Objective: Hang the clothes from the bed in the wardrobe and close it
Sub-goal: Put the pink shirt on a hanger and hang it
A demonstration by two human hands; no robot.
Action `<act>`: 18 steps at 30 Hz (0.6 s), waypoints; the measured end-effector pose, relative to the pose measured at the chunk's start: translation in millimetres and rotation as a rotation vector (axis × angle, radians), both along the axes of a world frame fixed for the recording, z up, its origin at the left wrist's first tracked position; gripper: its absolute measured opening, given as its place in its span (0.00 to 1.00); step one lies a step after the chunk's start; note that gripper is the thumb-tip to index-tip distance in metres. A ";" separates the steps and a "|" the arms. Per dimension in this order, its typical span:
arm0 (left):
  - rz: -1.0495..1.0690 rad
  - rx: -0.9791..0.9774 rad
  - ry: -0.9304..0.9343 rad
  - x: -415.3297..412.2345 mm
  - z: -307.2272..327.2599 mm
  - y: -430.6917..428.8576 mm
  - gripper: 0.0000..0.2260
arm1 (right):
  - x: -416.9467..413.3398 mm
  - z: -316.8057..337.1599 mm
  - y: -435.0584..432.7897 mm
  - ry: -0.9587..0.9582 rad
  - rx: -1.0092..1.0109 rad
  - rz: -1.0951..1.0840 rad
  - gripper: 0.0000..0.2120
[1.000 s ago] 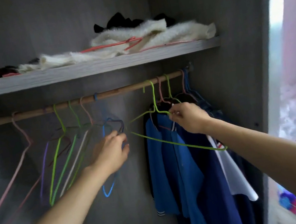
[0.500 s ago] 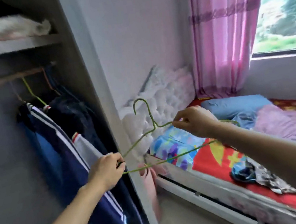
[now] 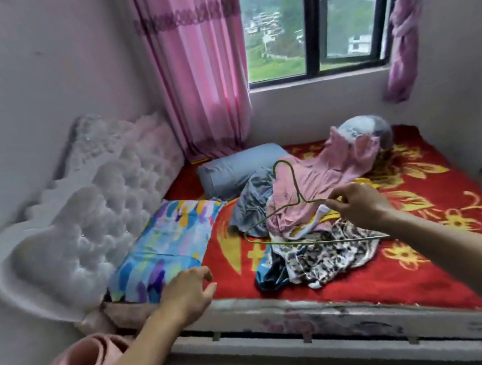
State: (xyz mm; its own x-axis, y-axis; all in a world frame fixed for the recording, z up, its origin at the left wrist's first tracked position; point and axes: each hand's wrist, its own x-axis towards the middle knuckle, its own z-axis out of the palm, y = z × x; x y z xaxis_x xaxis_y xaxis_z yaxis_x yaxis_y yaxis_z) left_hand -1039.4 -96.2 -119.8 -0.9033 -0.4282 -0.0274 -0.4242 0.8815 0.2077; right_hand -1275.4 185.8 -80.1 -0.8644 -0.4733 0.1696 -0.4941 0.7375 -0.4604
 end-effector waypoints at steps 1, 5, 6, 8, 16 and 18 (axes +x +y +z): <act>-0.023 0.024 -0.006 -24.2 -7.5 -2.2 0.10 | -17.2 -4.6 7.3 -0.015 0.004 -0.032 0.09; -0.122 0.130 -0.079 -117.7 -35.4 -7.4 0.10 | -78.6 -16.0 35.5 -0.083 -0.001 -0.188 0.09; -0.154 0.142 -0.094 -138.3 -40.2 -6.6 0.10 | -91.3 -19.5 41.5 -0.094 -0.008 -0.224 0.09; -0.215 0.146 -0.131 -179.5 -48.2 -5.4 0.10 | -114.7 -31.5 53.1 -0.136 -0.027 -0.324 0.08; -0.345 0.177 -0.277 -326.1 -87.7 5.7 0.05 | -189.1 -93.8 110.8 -0.307 -0.189 -0.668 0.09; -0.356 0.173 -0.320 -355.9 -101.7 11.3 0.05 | -215.3 -111.3 122.0 -0.327 -0.235 -0.714 0.09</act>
